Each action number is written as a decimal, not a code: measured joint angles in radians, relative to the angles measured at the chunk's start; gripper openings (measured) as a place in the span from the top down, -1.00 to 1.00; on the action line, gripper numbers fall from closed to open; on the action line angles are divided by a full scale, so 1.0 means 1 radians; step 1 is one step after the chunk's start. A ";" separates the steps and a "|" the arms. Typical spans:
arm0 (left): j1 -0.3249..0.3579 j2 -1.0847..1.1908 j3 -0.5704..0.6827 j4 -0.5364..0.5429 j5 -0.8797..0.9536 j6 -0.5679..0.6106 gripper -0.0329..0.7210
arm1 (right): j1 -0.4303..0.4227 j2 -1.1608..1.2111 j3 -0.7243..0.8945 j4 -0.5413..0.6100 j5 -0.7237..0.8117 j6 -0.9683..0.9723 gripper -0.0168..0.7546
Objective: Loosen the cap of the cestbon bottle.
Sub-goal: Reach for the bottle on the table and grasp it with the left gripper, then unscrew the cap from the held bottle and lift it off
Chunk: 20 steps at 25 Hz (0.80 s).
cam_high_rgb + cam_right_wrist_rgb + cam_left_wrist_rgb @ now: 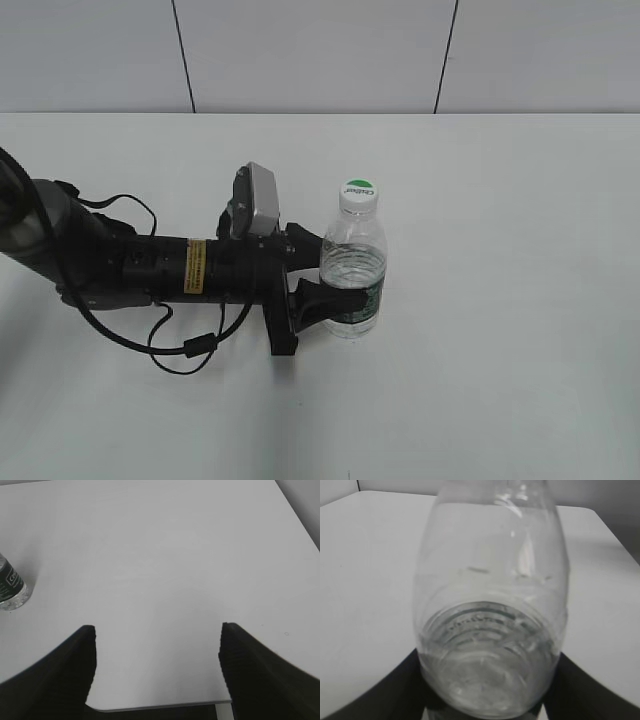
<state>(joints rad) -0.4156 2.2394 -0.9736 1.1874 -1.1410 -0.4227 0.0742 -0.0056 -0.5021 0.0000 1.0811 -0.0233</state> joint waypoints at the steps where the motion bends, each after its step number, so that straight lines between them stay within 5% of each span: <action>1: 0.000 0.000 0.000 0.000 0.001 0.000 -0.11 | 0.000 0.000 0.000 0.000 0.000 0.000 -0.57; 12: 0.000 0.000 0.000 0.000 0.001 0.000 -0.03 | 0.000 0.023 -0.030 0.000 -0.062 0.000 -0.57; 20: 0.000 0.000 0.000 0.000 0.001 0.000 -0.02 | 0.000 0.369 -0.125 0.006 -0.106 0.000 -0.56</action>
<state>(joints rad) -0.4156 2.2394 -0.9736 1.1874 -1.1402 -0.4227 0.0742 0.3636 -0.6271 0.0059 0.9755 -0.0233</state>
